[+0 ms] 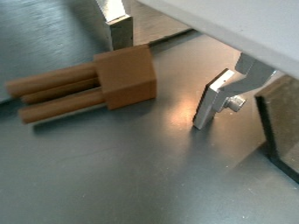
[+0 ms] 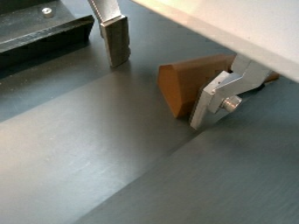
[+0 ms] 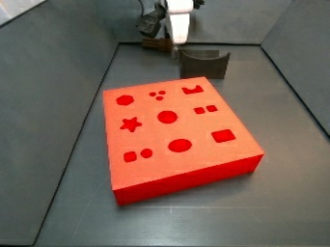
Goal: Pick up the 3 prong object. Move up. Rotate the 3 prong object. Place the 3 prong object on the fixture. Regrasp the 3 prong object. Move to above the board. Insert the 3 prong object.
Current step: Pick up the 3 prong object.
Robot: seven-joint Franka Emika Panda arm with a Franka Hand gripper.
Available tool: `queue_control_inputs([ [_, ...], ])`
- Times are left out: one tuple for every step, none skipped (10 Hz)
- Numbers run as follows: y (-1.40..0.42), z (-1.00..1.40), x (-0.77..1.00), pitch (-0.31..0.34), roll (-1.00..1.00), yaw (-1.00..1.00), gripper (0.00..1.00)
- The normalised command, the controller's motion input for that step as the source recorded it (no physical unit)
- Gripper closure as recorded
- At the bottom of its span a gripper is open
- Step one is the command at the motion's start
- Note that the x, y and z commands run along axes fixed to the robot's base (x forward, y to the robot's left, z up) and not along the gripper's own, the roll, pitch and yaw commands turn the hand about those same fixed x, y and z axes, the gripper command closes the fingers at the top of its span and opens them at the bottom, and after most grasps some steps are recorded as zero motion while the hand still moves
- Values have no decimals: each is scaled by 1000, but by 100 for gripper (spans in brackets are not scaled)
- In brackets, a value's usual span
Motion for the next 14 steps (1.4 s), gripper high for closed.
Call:
queue_control_inputs([
  [17, -554, 0, -139, -124, -809, 0],
  [0, -566, 0, -136, -37, -1000, 0],
  [0, -566, 0, -134, -36, -1000, 0],
  [0, -477, -194, -107, -66, -900, 0],
  [326, -411, -689, -73, -89, -423, 0],
  [503, -371, -877, -91, -97, -194, 0],
  [529, -251, -709, -47, -104, -126, 0],
  [0, 0, 0, 0, 0, 0, 0],
  [0, 0, 0, 0, 0, 0, 100],
  [0, 0, 0, 0, 0, 0, 100],
  [0, 0, 0, 0, 0, 0, 100],
  [0, 0, 0, 0, 0, 0, 100],
  [0, 0, 0, 0, 0, 0, 100],
  [0, 0, 0, 0, 0, 0, 100],
])
